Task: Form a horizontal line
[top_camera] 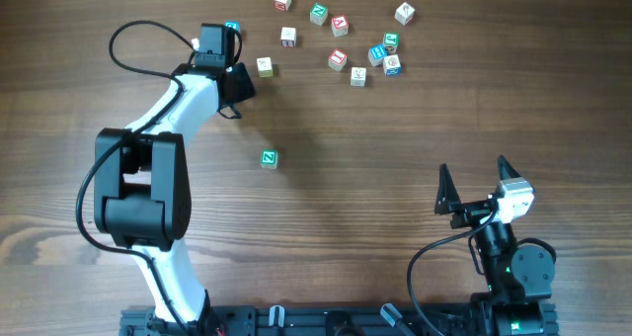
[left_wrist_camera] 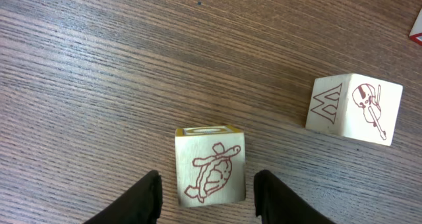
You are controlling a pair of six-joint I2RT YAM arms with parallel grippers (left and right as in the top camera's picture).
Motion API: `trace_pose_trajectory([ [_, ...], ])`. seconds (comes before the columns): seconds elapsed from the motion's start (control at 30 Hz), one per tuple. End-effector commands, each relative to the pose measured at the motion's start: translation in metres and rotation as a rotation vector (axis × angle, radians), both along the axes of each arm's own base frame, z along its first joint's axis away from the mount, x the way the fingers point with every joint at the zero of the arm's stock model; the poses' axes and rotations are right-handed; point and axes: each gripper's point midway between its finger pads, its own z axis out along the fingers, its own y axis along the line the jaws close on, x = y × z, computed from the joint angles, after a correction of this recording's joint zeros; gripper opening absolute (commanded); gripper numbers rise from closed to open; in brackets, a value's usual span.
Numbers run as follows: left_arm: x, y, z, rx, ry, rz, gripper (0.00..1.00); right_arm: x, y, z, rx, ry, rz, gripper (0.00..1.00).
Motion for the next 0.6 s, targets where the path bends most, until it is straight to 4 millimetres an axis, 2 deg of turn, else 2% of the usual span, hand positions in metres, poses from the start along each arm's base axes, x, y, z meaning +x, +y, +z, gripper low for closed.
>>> trace_pose_trajectory([
  [0.0, -0.0036, 0.0052, -0.0037, 0.011, 0.013, 0.009, 0.52, -0.0006, 0.0011, 0.0027, -0.009, -0.014, 0.008, 1.0],
  [0.07, -0.0037, 0.0052, -0.0037, 0.011, 0.013, 0.009, 0.55, -0.0006, 0.0011, 0.0027, -0.008, -0.014, 0.008, 1.0],
  [0.17, -0.0039, 0.0052, -0.0039, 0.012, 0.014, 0.008, 0.68, -0.0006, 0.001, 0.0027, -0.009, -0.014, 0.008, 1.0],
  [0.2, -0.0037, 0.0052, -0.0037, 0.011, 0.014, 0.009, 0.68, -0.0006, 0.0011, 0.0027, -0.009, -0.014, 0.008, 1.0],
  [0.3, -0.0045, 0.0053, -0.0042, 0.012, 0.017, 0.009, 0.64, -0.0006, 0.0011, 0.0027, -0.008, -0.014, 0.008, 1.0],
  [0.43, -0.0061, 0.0055, -0.005, 0.013, 0.024, 0.009, 0.64, -0.0006, 0.0011, 0.0027, -0.008, -0.014, 0.008, 1.0],
  [0.57, -0.0061, 0.0055, -0.0053, 0.013, 0.025, 0.009, 0.49, -0.0006, 0.001, 0.0027, -0.008, -0.014, 0.008, 1.0],
])
